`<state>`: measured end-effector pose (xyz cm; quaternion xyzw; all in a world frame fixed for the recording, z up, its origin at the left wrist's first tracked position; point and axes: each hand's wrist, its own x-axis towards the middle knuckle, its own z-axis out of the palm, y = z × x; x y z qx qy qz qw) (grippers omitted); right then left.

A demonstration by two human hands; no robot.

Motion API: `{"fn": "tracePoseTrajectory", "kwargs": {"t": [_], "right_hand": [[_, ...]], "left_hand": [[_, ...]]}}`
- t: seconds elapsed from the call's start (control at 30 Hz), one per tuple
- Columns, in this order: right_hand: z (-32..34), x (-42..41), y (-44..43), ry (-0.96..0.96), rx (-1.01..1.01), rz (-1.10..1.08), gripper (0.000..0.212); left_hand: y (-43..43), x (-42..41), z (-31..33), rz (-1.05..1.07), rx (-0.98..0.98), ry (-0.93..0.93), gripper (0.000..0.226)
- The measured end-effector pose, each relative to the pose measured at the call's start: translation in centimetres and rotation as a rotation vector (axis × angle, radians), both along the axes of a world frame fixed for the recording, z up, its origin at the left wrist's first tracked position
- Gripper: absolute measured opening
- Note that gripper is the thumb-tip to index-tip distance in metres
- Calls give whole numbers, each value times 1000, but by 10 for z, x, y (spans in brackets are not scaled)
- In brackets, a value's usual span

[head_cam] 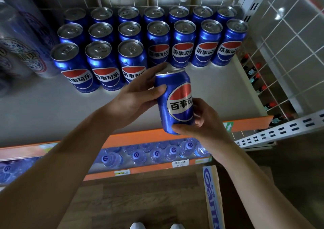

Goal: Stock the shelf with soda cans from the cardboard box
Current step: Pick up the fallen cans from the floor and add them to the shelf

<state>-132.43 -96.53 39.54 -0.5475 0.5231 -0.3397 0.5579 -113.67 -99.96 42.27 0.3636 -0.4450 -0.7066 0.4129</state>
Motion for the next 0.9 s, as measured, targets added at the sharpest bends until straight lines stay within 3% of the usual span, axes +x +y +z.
{"fn": "tracePoseTrajectory", "kwargs": {"t": [0.07, 0.37, 0.53, 0.77, 0.9], "right_hand": [[1, 8, 6, -8, -23, -80, 63], [3, 37, 19, 13, -151, -347, 67], [2, 44, 21, 2, -140, -360, 75], [7, 30, 9, -102, -38, -165, 72], [8, 28, 6, -83, -36, -145, 71]], "left_hand": [[2, -3, 2, 34, -9, -30, 66], [6, -21, 9, 175, -158, -354, 43], [6, -22, 15, 178, -187, -344, 3], [4, -15, 14, 118, -249, -279, 8], [1, -16, 13, 58, -298, -338, 25]]}}
